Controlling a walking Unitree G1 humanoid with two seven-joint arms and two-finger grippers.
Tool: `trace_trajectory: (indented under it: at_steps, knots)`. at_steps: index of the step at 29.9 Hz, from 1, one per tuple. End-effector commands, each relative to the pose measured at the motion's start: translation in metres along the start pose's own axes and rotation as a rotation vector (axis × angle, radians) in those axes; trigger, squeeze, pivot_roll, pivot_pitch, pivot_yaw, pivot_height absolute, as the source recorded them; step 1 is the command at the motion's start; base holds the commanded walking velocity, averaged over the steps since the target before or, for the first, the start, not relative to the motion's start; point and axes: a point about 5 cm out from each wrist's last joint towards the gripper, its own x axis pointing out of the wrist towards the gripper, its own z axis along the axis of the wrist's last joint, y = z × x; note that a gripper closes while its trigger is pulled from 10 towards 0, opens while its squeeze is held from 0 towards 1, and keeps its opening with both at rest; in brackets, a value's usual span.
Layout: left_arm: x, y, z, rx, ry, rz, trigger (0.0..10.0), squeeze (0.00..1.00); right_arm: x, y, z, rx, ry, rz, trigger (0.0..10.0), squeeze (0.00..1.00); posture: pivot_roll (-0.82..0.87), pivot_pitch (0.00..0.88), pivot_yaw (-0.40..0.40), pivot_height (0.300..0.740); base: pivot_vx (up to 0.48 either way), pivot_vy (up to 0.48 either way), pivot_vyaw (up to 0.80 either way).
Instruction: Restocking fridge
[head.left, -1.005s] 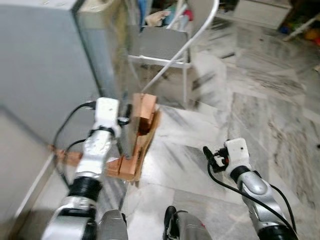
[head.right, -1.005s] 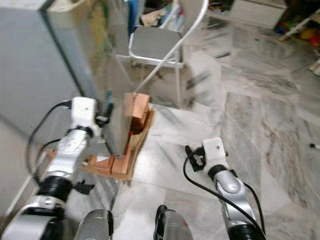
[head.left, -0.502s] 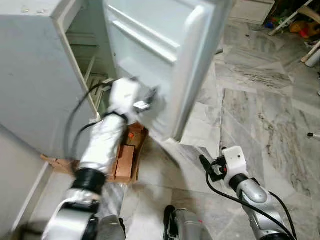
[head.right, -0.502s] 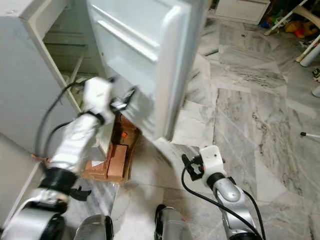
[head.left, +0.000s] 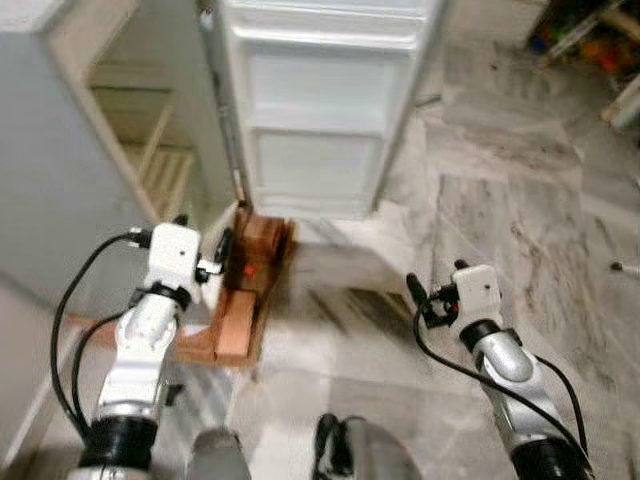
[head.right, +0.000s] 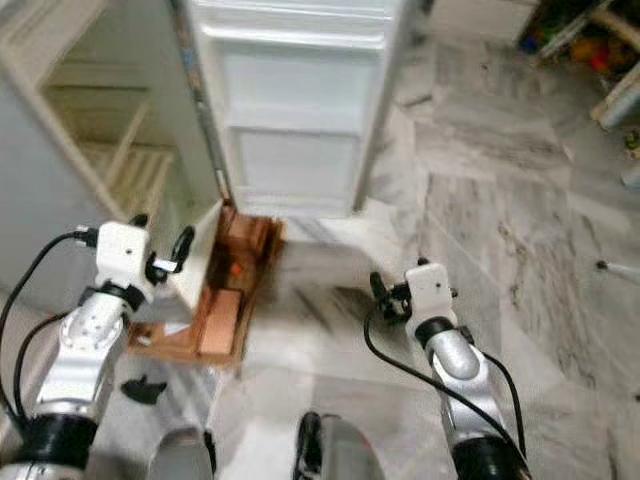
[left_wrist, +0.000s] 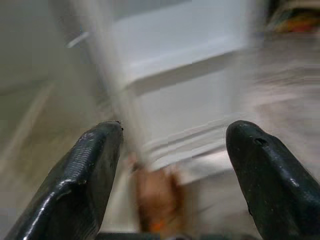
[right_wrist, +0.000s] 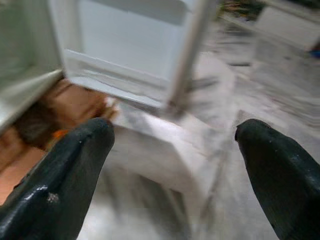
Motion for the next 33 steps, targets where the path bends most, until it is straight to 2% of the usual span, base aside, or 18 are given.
trace_trajectory:
  at_steps: [1, 6, 13, 17, 24, 33]
  knots:
    - [-0.006, 0.005, 0.000, 0.030, 0.005, 0.015, 10.0, 0.00, 0.000, 0.001, 0.005, -0.014, -0.018, 0.006, 10.0, 0.00, 0.13, 0.131, -0.055, 0.740, 0.281, -0.386, -0.80]
    - [-0.026, 0.020, -0.018, 0.004, 0.074, 0.131, 10.0, 0.00, 0.012, 0.007, 0.016, -0.012, -0.084, -0.016, 10.0, 0.00, 0.12, 0.134, -0.048, 0.740, 0.356, -0.317, -0.80]
    - [-0.043, 0.017, -0.037, -0.019, 0.148, 0.159, 10.0, 0.00, 0.012, 0.011, 0.027, 0.005, -0.119, -0.046, 10.0, 0.00, 0.08, 0.115, -0.030, 0.740, 0.429, -0.038, -0.80]
    - [-0.044, 0.013, -0.042, -0.029, 0.163, 0.156, 10.0, 0.00, 0.010, 0.011, 0.027, 0.011, -0.118, -0.064, 10.0, 0.00, 0.07, 0.110, -0.033, 0.740, 0.472, 0.000, -0.80]
    - [-0.036, 0.009, -0.040, -0.042, 0.151, 0.160, 10.0, 0.00, 0.011, 0.014, 0.034, 0.020, -0.138, -0.077, 10.0, 0.00, 0.06, 0.105, -0.031, 0.740, 0.480, 0.000, -0.80]
    - [-0.037, 0.005, -0.042, -0.071, 0.155, 0.174, 10.0, 0.00, 0.012, 0.018, 0.038, 0.021, -0.143, -0.086, 10.0, 0.00, 0.07, 0.107, -0.029, 0.740, 0.477, 0.000, -0.80]
